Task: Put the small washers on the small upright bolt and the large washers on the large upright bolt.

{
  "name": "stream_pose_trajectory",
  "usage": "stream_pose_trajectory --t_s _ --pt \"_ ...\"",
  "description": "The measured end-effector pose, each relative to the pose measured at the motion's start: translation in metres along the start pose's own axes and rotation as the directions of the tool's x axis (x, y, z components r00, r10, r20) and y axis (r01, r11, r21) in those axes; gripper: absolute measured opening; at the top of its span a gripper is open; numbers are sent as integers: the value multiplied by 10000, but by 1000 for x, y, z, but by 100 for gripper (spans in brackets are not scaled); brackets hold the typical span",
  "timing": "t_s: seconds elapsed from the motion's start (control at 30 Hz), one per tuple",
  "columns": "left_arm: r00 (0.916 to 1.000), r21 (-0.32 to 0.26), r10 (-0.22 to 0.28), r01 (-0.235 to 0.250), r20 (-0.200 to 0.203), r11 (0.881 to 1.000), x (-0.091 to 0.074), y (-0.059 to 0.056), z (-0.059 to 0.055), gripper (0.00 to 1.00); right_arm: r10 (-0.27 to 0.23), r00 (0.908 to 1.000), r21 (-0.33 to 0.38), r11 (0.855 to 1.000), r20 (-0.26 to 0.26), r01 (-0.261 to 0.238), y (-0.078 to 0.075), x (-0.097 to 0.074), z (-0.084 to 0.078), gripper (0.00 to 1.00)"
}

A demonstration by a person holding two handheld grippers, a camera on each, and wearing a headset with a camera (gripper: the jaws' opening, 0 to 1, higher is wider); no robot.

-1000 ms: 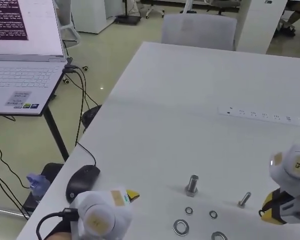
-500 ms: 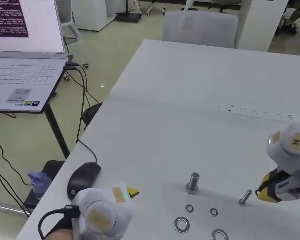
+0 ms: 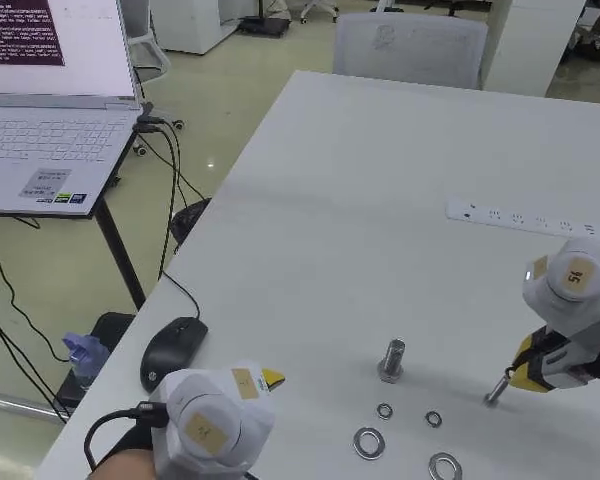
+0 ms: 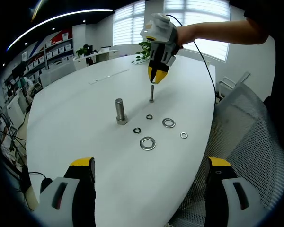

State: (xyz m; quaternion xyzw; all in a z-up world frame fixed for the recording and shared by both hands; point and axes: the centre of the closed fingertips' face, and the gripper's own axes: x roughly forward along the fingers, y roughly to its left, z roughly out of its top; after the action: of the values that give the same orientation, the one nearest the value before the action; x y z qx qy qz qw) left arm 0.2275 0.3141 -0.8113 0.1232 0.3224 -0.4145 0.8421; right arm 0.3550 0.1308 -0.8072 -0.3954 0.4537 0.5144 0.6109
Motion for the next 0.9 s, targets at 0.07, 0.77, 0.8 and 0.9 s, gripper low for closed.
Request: stream_pose_trajectory --t_s 0.07,0.77,0.8,0.9 --pt "10000 -18 -3 3 -11 10000 0 0 -1 97 40 10000 8 10000 -10 -40 0 1 0 12" --pt "9999 -70 -69 68 -80 10000 -2 1 -6 94 109 9994 -154 9998 -316 -114 -4 16 -5 12" --pt "9999 -77 -85 84 -76 9999 -2 1 -6 94 109 9994 -161 9998 -315 -114 -4 17 -5 12" --pt "9999 -72 -98 98 -83 9999 -3 1 -7 94 143 9992 -167 9997 -374 -149 -2 19 -5 12"
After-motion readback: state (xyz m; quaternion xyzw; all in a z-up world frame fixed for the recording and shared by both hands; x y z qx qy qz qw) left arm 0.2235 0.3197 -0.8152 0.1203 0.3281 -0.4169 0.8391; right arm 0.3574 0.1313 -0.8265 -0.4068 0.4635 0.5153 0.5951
